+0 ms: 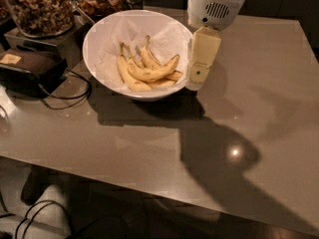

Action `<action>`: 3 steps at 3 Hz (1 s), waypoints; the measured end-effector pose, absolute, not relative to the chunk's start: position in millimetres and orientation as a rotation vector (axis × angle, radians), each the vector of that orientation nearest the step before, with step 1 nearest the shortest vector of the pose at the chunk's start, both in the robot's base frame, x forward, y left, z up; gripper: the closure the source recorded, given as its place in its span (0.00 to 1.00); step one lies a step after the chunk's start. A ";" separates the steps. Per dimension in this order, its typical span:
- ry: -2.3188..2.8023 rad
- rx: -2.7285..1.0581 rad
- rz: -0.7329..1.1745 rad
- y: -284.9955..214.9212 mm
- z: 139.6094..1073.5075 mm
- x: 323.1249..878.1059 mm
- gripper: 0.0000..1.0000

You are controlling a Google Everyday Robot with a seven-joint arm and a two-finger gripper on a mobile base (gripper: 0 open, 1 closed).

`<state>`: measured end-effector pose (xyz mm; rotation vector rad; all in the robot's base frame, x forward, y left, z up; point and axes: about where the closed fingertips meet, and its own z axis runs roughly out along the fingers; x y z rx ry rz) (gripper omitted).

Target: Pick banana from white bowl

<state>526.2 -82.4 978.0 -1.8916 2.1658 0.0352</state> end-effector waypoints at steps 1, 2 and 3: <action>2.156 -1.920 0.052 -60.9 977.4 549.6 0.00; 2.133 -1.945 0.059 -41.6 975.8 568.9 0.00; 2.117 -1.967 0.070 -28.1 970.8 582.0 0.00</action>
Offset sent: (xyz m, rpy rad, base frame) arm 0.0389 0.0438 -0.0098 -0.0708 0.1308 0.0813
